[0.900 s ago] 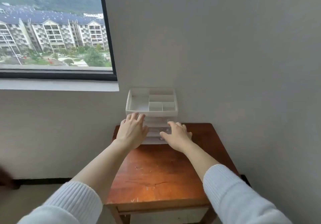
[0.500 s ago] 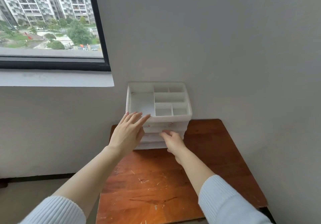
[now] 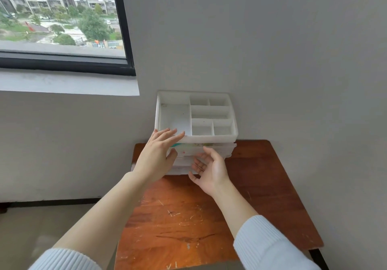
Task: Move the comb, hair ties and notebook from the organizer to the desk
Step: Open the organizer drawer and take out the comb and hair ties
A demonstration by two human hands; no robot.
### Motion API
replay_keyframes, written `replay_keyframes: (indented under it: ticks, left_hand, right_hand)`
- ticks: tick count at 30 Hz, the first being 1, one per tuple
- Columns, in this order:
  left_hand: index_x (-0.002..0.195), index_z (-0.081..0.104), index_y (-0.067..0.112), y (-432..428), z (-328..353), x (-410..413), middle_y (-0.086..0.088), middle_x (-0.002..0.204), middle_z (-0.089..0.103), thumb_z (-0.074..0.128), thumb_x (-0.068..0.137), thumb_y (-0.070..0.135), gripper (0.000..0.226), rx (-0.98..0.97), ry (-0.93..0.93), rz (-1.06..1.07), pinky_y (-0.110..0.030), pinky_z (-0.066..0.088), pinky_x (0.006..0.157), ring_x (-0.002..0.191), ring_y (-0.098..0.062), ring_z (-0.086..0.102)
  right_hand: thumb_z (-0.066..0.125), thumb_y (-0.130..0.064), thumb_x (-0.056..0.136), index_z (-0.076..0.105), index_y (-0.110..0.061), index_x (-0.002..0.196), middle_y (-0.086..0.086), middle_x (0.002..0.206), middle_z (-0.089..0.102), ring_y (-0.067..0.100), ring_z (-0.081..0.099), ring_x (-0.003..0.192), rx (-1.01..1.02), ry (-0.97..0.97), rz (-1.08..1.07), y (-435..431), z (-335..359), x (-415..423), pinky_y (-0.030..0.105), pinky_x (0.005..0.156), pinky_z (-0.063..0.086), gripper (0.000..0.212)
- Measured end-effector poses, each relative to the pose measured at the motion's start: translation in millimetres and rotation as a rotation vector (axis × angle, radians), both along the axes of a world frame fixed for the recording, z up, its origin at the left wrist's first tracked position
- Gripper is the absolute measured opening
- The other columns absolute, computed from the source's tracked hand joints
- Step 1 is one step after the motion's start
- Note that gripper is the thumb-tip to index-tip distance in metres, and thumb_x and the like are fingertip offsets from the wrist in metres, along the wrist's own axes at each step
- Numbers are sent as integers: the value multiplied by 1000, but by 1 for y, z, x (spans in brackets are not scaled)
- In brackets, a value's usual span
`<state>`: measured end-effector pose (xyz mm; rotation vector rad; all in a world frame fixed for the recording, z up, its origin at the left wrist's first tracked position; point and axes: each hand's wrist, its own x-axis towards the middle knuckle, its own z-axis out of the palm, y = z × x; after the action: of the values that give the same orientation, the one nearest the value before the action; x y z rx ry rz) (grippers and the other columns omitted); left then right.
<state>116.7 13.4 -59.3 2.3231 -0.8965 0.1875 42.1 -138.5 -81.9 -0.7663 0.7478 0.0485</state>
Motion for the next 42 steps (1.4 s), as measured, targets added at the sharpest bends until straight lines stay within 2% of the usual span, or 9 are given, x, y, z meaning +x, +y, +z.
replay_keyframes:
  ticks: [5,16,20,23,25,28,31,34,42]
  left_hand:
    - [136,46,28,0,4,2,-3,144,47,53,89,10,52,16,65,7,-42,11,119,138,-23,32]
    - [143,33,32,-3,1,-7,-4,154,31,57,87,17,63,143,31,37,-43,2,116,146,-26,14]
    - [143,33,30,-5,2,-19,-5,155,29,58,87,20,62,188,-33,78,-45,19,115,146,-29,15]
    - [131,53,21,-2,5,-35,-9,142,49,64,83,13,51,118,-118,101,-47,52,91,132,-33,41]
    - [120,63,17,0,4,-42,-8,129,60,65,82,11,39,114,-161,78,-42,61,76,118,-30,54]
    - [121,63,19,-4,6,-45,-2,126,63,60,88,18,33,181,-46,61,-32,60,79,111,-22,60]
    - [127,58,20,-13,11,-41,0,129,62,55,88,20,39,309,74,117,-28,59,77,105,-20,64]
    - [128,56,18,-21,14,-33,-2,127,63,52,87,18,41,451,154,143,-27,59,72,96,-20,67]
    - [113,60,5,-36,17,-17,-10,110,65,51,85,8,30,701,179,77,-33,55,74,95,-27,65]
  right_hand:
    - [63,-59,74,67,-10,105,11,111,59,26,54,104,-67,89,-11,2,-1,-16,39,81,48,58]
    - [58,-49,83,69,-9,99,11,102,65,24,60,96,-163,202,109,4,8,-61,33,72,51,45]
    - [51,-55,87,66,-7,104,11,103,68,25,64,97,-232,231,296,-3,23,-67,35,78,53,53]
    - [52,-49,88,69,-12,96,4,89,72,14,69,80,-558,193,532,-15,43,-69,25,67,55,42]
    - [57,-35,88,70,-14,87,-1,80,71,7,65,66,-879,69,505,-23,56,-63,18,58,49,25]
    - [55,-20,88,68,-16,91,-4,92,68,12,63,82,-1415,-34,455,-32,70,-41,14,61,46,14]
    - [51,-15,89,61,-10,110,5,110,62,23,60,97,-1803,40,741,-31,69,-18,27,73,50,24]
    - [56,-14,87,57,-7,115,11,116,60,27,58,103,-1899,173,1006,-26,59,-5,33,80,51,28]
    - [62,-14,84,55,-7,113,4,84,55,21,57,79,-1766,279,986,-19,49,14,29,62,46,30]
